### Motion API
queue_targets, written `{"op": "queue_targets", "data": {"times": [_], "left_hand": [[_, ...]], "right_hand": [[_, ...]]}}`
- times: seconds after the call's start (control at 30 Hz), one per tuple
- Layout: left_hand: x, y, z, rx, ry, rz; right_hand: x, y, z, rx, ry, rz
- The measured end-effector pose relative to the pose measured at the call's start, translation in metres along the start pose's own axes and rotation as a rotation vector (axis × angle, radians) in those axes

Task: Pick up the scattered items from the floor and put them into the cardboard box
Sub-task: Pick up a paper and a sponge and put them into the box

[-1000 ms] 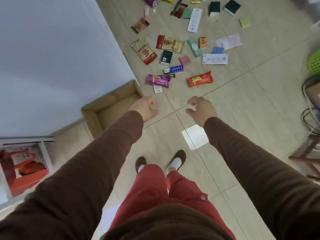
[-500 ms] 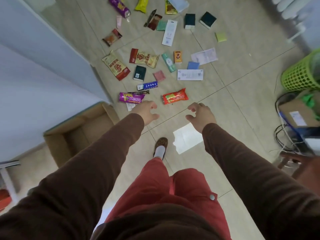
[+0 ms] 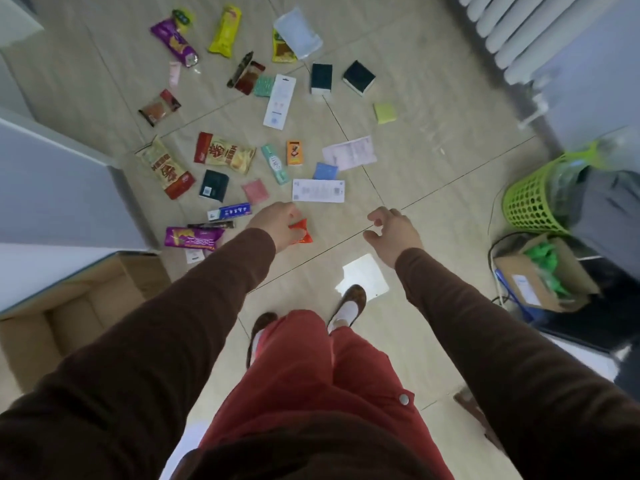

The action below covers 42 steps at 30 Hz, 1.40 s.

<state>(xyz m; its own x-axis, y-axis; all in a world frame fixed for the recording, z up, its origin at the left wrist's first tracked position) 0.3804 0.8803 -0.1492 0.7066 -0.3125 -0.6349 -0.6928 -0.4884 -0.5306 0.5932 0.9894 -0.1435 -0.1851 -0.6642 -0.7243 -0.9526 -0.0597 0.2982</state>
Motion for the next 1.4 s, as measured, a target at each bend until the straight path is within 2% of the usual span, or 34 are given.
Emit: {"op": "queue_targets", "data": {"times": [0.1,0.47,0.83,1.13,1.4], "left_hand": [[-0.008,-0.029,0.038,-0.042,-0.018,-0.027],[-0.064,-0.064,0.208,-0.131,-0.109,-0.182],[-0.099,-0.089,0.366,-0.250,-0.168,-0.279],[-0.038,-0.062,0.484,-0.457,-0.134,-0.323],[0.073,0.034,0.615,-0.442,0.030,-0.155]], "right_hand": [[-0.042,-0.003,0.047,-0.034,0.001,-0.025],[-0.148,0.041,0.236,-0.106,0.061,-0.094],[-0.217,0.061,0.432,-0.126,0.163,-0.163],[-0.181,0.051,0.627,-0.124,0.365,-0.338],[-0.060,0.019,0.790,-0.006,0.344,-0.409]]}}
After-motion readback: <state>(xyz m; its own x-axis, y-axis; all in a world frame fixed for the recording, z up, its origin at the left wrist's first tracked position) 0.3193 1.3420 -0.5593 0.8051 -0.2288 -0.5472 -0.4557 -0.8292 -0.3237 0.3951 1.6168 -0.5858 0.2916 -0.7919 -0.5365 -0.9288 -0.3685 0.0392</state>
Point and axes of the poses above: each hand's wrist, its own z-axis towards the middle knuckle, its own x-axis out of the palm, y = z × x, the point moved 5 cm from there along z, towards the middle knuckle, and after that the axes turned 12 degrees about x, right-handed, at the moved point
